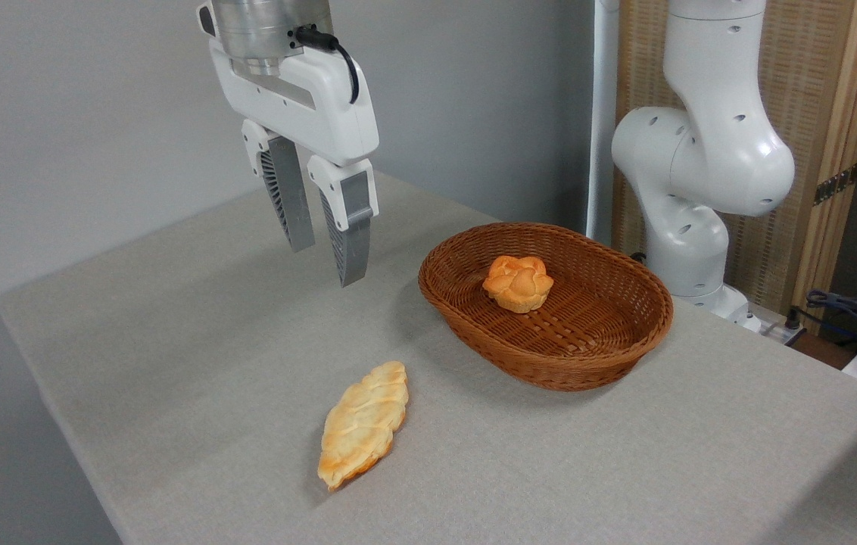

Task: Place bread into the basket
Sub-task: 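Lower the open gripper down over the long golden bread roll, then close the gripper on the end of the bread roll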

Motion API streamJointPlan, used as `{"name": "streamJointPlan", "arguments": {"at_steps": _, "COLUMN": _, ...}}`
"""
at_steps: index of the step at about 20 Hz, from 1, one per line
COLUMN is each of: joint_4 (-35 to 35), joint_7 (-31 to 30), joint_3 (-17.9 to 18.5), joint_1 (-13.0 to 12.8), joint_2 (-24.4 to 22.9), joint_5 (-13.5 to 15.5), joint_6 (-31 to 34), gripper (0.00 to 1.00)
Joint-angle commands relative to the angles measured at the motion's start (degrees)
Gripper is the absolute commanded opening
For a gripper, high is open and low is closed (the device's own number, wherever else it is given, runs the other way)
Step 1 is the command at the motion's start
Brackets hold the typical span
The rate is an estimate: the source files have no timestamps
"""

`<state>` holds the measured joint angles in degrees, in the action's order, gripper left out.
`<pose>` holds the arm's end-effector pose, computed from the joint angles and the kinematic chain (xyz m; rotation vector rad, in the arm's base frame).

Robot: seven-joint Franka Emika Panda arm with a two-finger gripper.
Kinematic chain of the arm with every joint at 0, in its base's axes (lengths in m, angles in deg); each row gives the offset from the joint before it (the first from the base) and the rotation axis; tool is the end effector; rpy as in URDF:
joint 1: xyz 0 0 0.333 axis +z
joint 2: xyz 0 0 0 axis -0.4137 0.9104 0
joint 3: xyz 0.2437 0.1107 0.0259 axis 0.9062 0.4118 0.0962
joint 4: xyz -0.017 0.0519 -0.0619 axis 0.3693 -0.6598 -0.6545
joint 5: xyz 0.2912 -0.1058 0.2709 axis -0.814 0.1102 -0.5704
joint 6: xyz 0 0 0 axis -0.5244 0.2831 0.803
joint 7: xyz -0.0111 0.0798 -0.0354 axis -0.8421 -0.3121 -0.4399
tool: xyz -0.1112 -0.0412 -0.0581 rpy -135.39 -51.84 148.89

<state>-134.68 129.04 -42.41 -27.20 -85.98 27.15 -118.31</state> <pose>0.5697 -0.0454 0.5457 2.8733 -1.1995 0.0491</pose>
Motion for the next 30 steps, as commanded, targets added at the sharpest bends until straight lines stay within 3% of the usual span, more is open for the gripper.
{"name": "streamJointPlan", "arguments": {"at_steps": 1, "joint_4": 0.12, "joint_7": -0.38, "joint_3": 1.64, "joint_1": -0.58, "joint_2": 0.1, "joint_5": -0.01, "joint_6": -0.18, "gripper": 1.0}}
{"name": "streamJointPlan", "arguments": {"at_steps": 10, "joint_4": -0.14, "joint_7": -0.12, "joint_3": 1.74, "joint_1": -0.49, "joint_2": 0.1, "joint_5": -0.27, "joint_6": -0.7, "gripper": 1.0}}
{"name": "streamJointPlan", "arguments": {"at_steps": 14, "joint_4": -8.12, "joint_7": 0.06, "joint_3": 3.58, "joint_1": -0.84, "joint_2": -1.39, "joint_5": -0.79, "joint_6": -11.75, "gripper": 1.0}}
{"name": "streamJointPlan", "arguments": {"at_steps": 17, "joint_4": -11.74, "joint_7": -0.37, "joint_3": 3.58, "joint_1": -0.93, "joint_2": -2.45, "joint_5": -2.99, "joint_6": -13.36, "gripper": 1.0}}
{"name": "streamJointPlan", "arguments": {"at_steps": 20, "joint_4": -15.25, "joint_7": -5.36, "joint_3": 3.58, "joint_1": -0.93, "joint_2": -2.36, "joint_5": -2.82, "joint_6": -13.8, "gripper": 1.0}}
{"name": "streamJointPlan", "arguments": {"at_steps": 23, "joint_4": -20.08, "joint_7": -14.77, "joint_3": 3.58, "joint_1": -1.01, "joint_2": -1.92, "joint_5": -2.2, "joint_6": -18.44, "gripper": 1.0}}
{"name": "streamJointPlan", "arguments": {"at_steps": 27, "joint_4": -24.13, "joint_7": -20.58, "joint_3": 3.14, "joint_1": -1.19, "joint_2": -1.04, "joint_5": -0.45, "joint_6": -24.33, "gripper": 1.0}}
{"name": "streamJointPlan", "arguments": {"at_steps": 30, "joint_4": -27.12, "joint_7": -21.55, "joint_3": 2.97, "joint_1": -1.54, "joint_2": -0.95, "joint_5": -0.27, "joint_6": -27.15, "gripper": 1.0}}
